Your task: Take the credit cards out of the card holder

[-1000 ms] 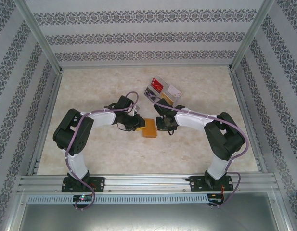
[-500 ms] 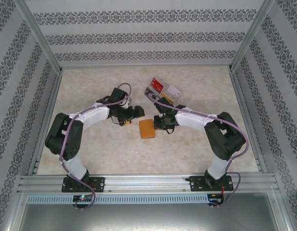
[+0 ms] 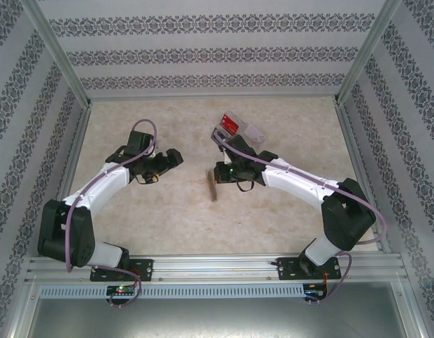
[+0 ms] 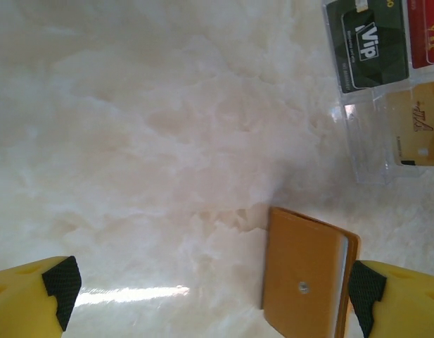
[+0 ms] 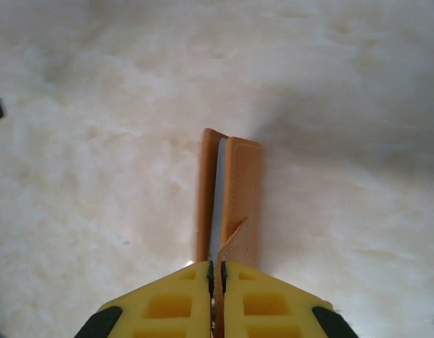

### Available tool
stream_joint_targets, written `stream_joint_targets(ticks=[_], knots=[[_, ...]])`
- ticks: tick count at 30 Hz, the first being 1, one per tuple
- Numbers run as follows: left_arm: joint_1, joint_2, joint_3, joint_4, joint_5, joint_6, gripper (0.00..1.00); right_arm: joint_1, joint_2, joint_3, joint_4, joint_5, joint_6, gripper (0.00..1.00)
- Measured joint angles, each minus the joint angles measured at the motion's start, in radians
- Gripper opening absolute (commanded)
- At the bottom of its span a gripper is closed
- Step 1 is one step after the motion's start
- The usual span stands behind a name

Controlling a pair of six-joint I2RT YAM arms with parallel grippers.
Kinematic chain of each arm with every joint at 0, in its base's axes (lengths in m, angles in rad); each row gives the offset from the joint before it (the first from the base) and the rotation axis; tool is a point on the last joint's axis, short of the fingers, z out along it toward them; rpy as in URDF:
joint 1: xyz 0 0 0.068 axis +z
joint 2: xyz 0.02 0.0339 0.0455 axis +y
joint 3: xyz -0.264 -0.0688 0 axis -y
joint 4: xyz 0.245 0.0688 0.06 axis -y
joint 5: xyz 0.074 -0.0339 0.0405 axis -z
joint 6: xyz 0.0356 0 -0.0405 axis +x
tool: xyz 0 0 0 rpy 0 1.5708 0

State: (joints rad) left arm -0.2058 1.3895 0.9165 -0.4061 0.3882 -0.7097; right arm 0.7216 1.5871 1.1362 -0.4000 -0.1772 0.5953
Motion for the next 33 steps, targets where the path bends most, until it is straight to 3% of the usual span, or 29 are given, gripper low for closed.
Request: stream_joint_targets(ticks=[12,21,27,33], knots=[[0.005,-0.108,-0.051,-0.060,-0.026,0.018,0.99,0.048,0.072,0.072,-0.013,0.014,0.023,0.10],[0.005,-0.065,-0.105,0.064,0.201,0.001,0.99,-0.052,0.050,-0.018,-0.018,0.060,0.056,0.11],[-0.023,0.038,-0.086,0.164,0.294,-0.005,0.78,-0.085,0.044,-0.065,-0.040,0.075,0.054,0.12],[-0.152,0.209,0.033,0.243,0.323,-0.004,0.55,-0.094,0.045,-0.066,-0.042,0.071,0.044,0.13]])
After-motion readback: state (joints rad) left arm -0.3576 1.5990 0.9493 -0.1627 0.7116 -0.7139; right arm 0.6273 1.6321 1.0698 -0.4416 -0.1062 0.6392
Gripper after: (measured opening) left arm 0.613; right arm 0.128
